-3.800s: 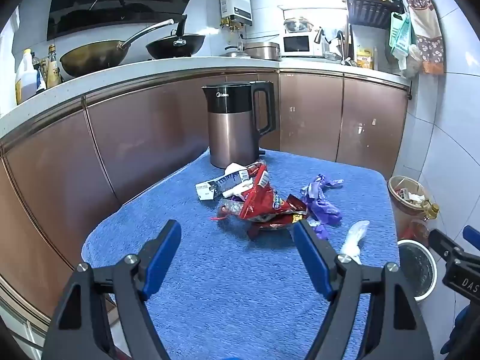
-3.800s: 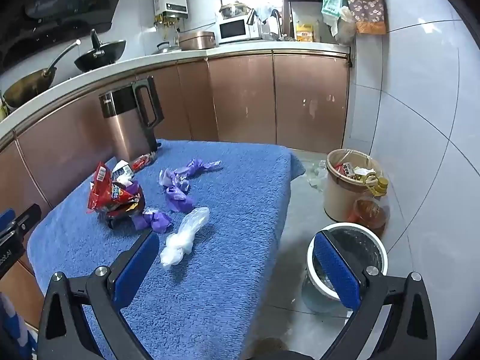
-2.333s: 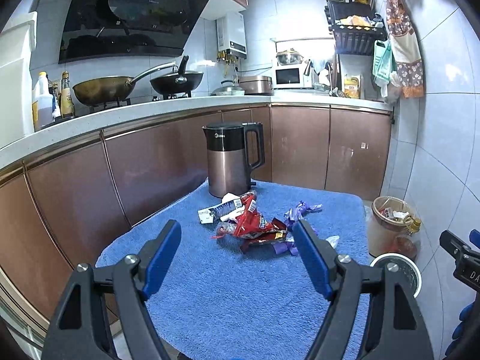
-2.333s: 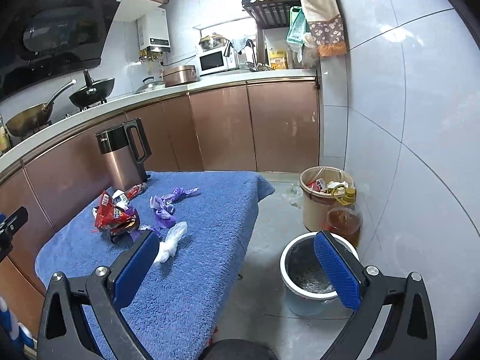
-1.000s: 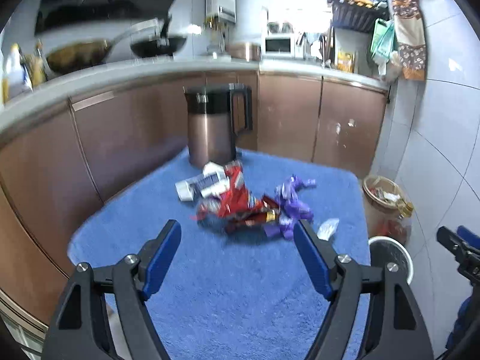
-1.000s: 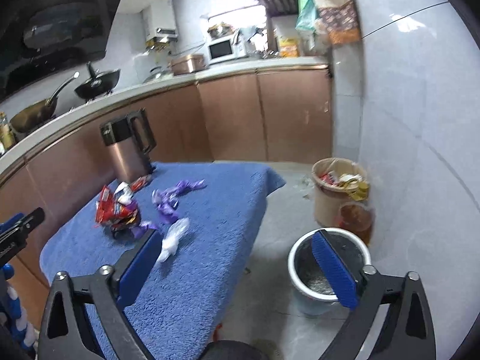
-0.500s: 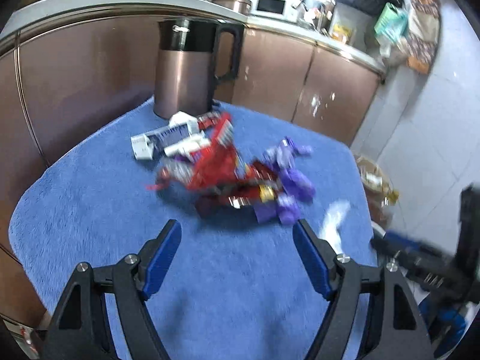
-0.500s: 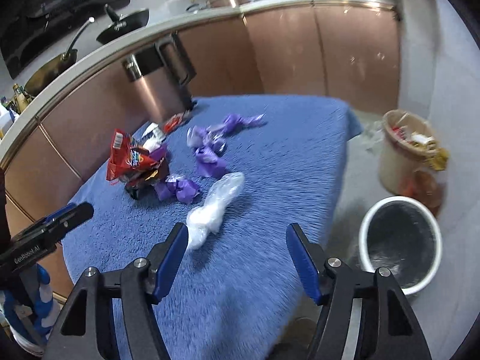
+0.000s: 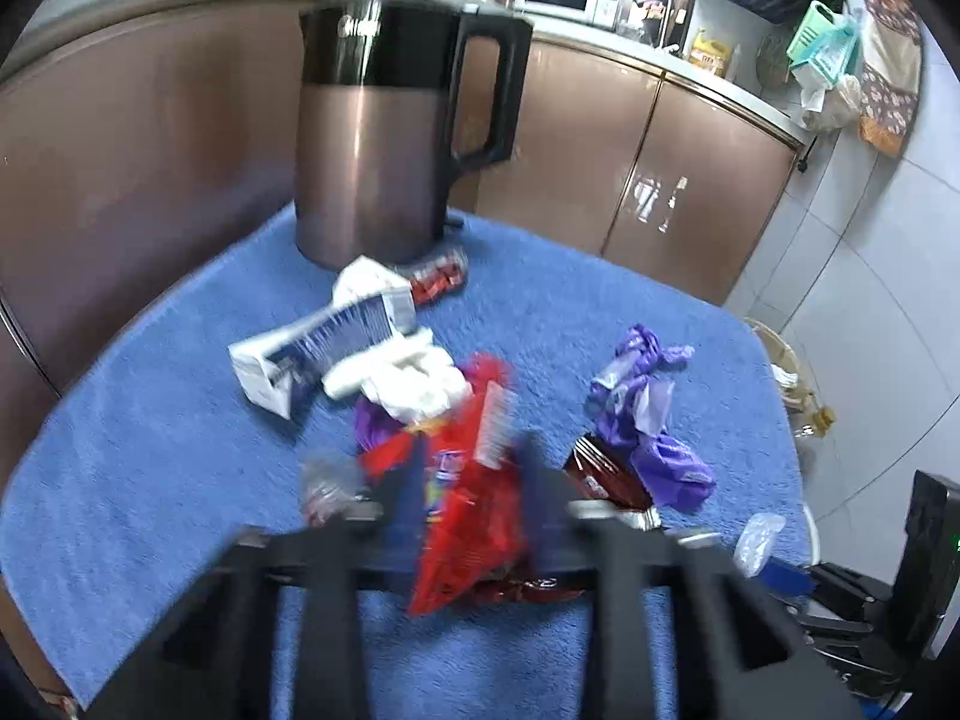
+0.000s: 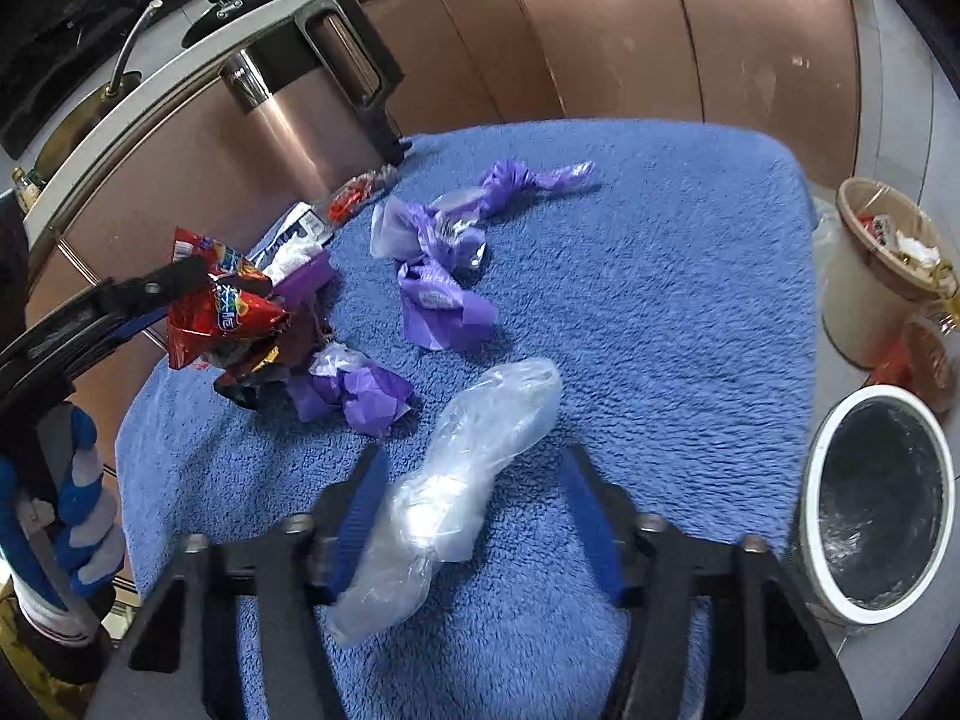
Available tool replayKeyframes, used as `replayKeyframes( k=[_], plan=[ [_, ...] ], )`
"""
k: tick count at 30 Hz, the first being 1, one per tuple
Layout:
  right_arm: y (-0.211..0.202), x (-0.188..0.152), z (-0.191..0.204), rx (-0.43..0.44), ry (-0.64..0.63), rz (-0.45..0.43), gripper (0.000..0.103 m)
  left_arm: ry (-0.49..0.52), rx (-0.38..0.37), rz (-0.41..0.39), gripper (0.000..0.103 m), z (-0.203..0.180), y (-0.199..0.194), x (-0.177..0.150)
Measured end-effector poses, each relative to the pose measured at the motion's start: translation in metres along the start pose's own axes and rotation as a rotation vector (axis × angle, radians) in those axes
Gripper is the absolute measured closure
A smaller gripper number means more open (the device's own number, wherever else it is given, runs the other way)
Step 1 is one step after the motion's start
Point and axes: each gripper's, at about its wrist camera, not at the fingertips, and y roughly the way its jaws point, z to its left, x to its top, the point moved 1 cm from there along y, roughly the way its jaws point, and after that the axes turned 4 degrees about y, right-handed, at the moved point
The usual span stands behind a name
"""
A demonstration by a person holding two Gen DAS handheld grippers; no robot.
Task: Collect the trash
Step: 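Grasp the white plastic bag with the right tool while the left grasps a red wrapper, then carry both items over the white bin and open both tools to drop them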
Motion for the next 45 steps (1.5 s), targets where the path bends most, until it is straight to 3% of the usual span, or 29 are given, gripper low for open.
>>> replayKeyframes(
  k=[3, 9, 14, 19, 25, 27, 31, 35, 38, 39, 42, 45],
  plan=[
    [-0.004, 0.001, 0.002, 0.029, -0.007, -0.008, 0.086, -0.017, 0.016, -0.019, 0.094, 0.001, -0.010, -0.002],
    [-0.032, -0.004, 0.010, 0.124, -0.029, -0.069, 0.090, -0.032, 0.052, -0.113, 0.094, -0.002, -0.055, 0.013],
    [-0.072, -0.004, -0.005, 0.145, 0.007, -0.163, 0.090, 0.044, -0.022, -0.153, 0.094, -0.051, -0.086, 0.024],
    [-0.119, -0.010, -0.064, 0.043, 0.116, -0.261, 0.090, 0.140, -0.188, -0.107, 0.094, -0.140, -0.076, 0.030],
    [-0.157, -0.029, -0.163, -0.193, 0.262, -0.310, 0.090, 0.253, -0.353, -0.006, 0.094, -0.260, -0.032, 0.022],
    [-0.161, -0.033, -0.191, -0.264, 0.295, -0.308, 0.090, 0.293, -0.396, 0.033, 0.094, -0.302, -0.017, 0.016],
    [-0.157, -0.034, -0.231, -0.328, 0.340, -0.287, 0.087, 0.344, -0.421, 0.099, 0.094, -0.363, 0.018, 0.009],
    [-0.139, -0.029, -0.261, -0.378, 0.360, -0.251, 0.084, 0.358, -0.435, 0.154, 0.092, -0.398, 0.049, 0.005],
    [-0.131, -0.029, -0.280, -0.430, 0.376, -0.232, 0.065, 0.340, -0.463, 0.195, 0.088, -0.410, 0.067, 0.002],
    [-0.131, -0.030, -0.285, -0.450, 0.381, -0.231, 0.057, 0.332, -0.476, 0.206, 0.081, -0.411, 0.071, 0.002],
    [-0.133, -0.034, -0.290, -0.475, 0.398, -0.236, 0.056, 0.321, -0.494, 0.207, 0.070, -0.412, 0.072, -0.002],
    [-0.141, -0.037, -0.288, -0.488, 0.405, -0.244, 0.055, 0.332, -0.492, 0.190, 0.070, -0.407, 0.062, -0.003]
  ],
)
